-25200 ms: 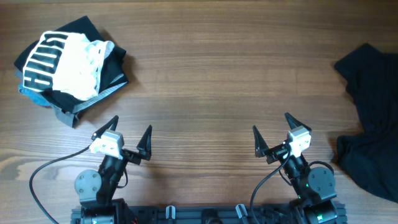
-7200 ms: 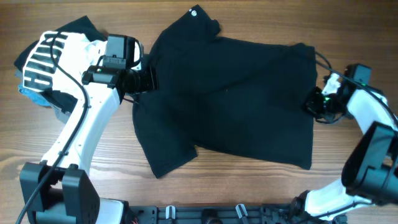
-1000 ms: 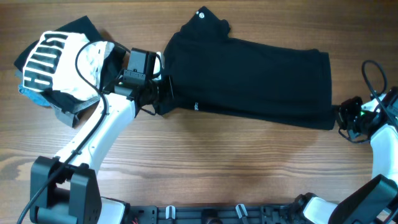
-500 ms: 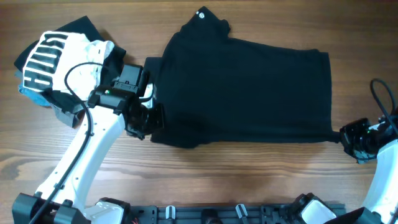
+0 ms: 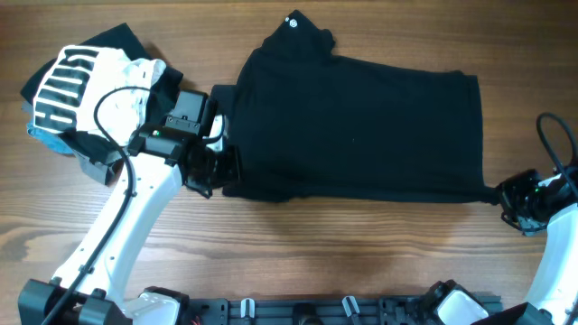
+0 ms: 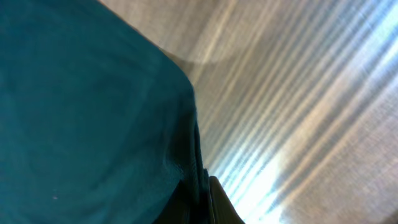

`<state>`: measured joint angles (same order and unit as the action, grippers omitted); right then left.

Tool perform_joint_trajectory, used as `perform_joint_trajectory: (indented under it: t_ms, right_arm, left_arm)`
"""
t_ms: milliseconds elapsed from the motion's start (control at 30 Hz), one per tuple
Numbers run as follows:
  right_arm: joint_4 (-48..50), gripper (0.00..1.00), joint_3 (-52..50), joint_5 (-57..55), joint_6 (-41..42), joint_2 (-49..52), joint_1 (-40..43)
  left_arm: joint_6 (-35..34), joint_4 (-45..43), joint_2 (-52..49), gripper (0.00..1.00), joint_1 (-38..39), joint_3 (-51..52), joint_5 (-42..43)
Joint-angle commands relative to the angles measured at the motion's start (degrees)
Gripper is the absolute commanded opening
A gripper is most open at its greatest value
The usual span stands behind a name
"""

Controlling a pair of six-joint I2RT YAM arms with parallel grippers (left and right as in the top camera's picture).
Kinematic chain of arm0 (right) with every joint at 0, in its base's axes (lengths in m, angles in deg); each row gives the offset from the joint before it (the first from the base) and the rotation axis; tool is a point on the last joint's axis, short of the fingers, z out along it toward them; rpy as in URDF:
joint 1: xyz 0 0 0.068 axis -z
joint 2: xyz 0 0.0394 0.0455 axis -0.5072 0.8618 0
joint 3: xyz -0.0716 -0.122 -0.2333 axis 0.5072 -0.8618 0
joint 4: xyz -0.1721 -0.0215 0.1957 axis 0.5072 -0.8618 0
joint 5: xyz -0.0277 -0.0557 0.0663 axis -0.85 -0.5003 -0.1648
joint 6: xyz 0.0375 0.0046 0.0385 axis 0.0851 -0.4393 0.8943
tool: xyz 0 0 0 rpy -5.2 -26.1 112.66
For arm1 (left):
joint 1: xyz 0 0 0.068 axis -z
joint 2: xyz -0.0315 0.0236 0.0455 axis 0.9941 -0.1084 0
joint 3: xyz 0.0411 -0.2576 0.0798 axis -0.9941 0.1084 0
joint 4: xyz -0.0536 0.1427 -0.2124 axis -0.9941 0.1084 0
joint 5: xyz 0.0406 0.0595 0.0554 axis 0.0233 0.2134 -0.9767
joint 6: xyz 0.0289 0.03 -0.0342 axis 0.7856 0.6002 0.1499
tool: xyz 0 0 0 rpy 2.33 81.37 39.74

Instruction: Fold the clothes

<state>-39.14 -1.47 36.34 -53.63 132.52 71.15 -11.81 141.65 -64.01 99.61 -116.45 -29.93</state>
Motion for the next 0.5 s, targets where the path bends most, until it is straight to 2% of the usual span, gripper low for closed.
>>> perform_joint_trajectory:
  t_ms: [0,167,467]
  right_arm:
    - [2.4,0.05,1.1,3.8,-0.4,1.6,-0.6]
    - [7.3,0.04,1.0,6.6,2.4,5.4,-2.3]
    - [20.3,0.04,1.0,12.9,3.4,13.2,-5.3]
  left_arm:
    - [0.7,-4.9,-2.4,0.04,1.7,-0.8,-1.7]
    - [0.7,-9.4,-6.2,0.04,3.5,-0.8,-14.3]
    - [0.7,-23.4,-8.1,0.04,3.5,-0.8,-18.4]
